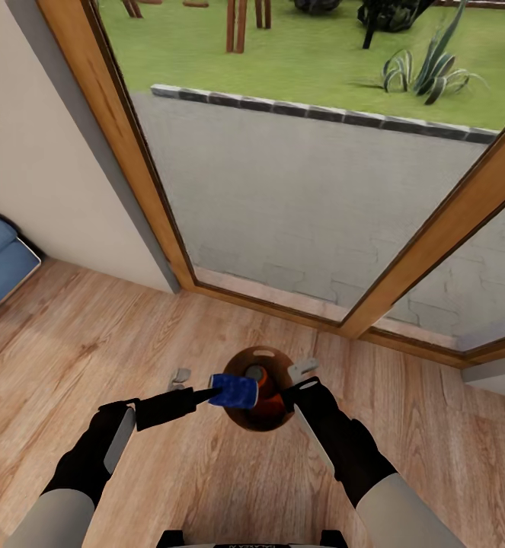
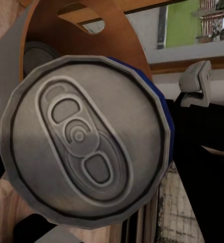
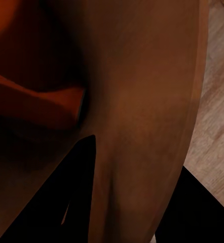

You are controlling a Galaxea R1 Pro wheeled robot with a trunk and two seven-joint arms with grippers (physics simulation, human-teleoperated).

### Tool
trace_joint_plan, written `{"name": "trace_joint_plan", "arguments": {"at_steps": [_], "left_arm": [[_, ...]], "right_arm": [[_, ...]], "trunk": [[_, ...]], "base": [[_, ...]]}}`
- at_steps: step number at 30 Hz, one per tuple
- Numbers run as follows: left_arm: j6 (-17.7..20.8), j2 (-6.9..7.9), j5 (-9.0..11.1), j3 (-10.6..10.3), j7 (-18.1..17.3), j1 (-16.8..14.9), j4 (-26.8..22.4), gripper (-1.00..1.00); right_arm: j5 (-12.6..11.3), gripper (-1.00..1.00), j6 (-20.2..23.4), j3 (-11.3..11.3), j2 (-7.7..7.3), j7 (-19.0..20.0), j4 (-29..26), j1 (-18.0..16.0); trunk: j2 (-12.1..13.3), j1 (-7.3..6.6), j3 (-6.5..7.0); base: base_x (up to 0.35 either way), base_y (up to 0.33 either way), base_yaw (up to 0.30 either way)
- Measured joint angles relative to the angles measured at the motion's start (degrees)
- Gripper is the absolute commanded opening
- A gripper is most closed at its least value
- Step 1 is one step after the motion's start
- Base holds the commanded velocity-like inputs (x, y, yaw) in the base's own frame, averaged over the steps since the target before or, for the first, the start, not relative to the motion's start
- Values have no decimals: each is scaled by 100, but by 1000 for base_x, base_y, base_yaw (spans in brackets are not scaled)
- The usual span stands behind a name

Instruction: Put the three can of soda from the living room inside the tash can in the kitchen.

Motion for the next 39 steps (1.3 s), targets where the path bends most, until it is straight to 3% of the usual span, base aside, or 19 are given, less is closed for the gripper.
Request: {"name": "trace_joint_plan", "arguments": {"at_steps": [10, 16, 22, 39], "left_arm": [[-26, 7, -22, -16, -17, -2, -9, -100], [-46, 8, -32, -175, -15, -1, -61, -100], [-53, 7, -79, -245, -21, 0, -473, -100], [-55, 9, -94, -277, -21, 0, -561, -100]], "right_arm": [[1, -100, 0, 1, -1, 0, -3, -3], [-38, -100, -5, 3, -1, 0, -41, -8], [-81, -100, -12, 2, 0, -1, -227, -15], [-77, -100, -17, 3, 0, -5, -228, -19]], "trunk": [[0, 0, 0], [0, 0, 0], [0, 0, 0], [0, 0, 0]], "base": [[0, 0, 0], [0, 0, 0], [0, 0, 0], [0, 0, 0]]}}
